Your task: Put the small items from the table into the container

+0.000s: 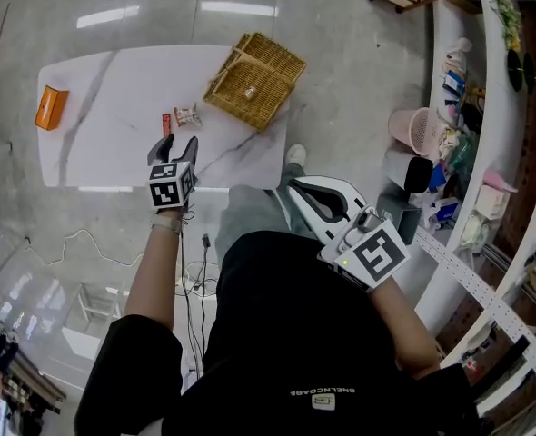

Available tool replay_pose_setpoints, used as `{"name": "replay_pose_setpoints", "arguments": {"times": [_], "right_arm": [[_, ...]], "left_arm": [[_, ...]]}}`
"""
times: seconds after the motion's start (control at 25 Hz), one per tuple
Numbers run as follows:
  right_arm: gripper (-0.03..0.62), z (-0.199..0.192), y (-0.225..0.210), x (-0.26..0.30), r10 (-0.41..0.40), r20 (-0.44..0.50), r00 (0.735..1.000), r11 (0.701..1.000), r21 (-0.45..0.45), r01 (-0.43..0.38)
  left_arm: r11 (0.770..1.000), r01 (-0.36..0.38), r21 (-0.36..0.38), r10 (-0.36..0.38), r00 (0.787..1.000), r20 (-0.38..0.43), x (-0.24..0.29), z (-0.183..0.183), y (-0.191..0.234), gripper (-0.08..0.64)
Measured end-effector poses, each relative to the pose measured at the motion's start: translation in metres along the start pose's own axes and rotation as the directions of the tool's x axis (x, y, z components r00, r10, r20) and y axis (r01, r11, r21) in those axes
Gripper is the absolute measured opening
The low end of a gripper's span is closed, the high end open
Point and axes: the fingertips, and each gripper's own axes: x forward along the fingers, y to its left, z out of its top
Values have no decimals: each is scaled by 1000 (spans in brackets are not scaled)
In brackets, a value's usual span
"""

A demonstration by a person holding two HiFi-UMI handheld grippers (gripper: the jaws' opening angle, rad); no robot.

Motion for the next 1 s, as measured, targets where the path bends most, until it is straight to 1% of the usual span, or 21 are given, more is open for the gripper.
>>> {"name": "replay_pose_setpoints", "arguments": {"times": [0.24,0.36,0.6,0.84,0.92,1.0], "right_arm": [[0,-11,5,10,-3,0,1000,999,48,3],[0,-26,11,13,-1,-22,1000,997,74,2],[0,-44,13,14,-14,-39,999,994,108,18],[0,-54,8,9,-55,-53,997,988,145,62],[0,-60,7,8,-60,-62,996,985,157,69],[0,-66,4,8,-61,-73,995,982,175,73]], "left_arm": [[999,-10,40,13,997,-80,44,-19,14,267],[998,-4,64,12,992,-123,63,-32,17,295],[999,-19,47,27,985,-170,96,-48,32,379],[998,-36,44,44,978,-205,124,-63,47,411],[997,-46,59,59,971,-234,134,-69,49,411],[994,-70,79,89,958,-274,143,-75,52,411]]}}
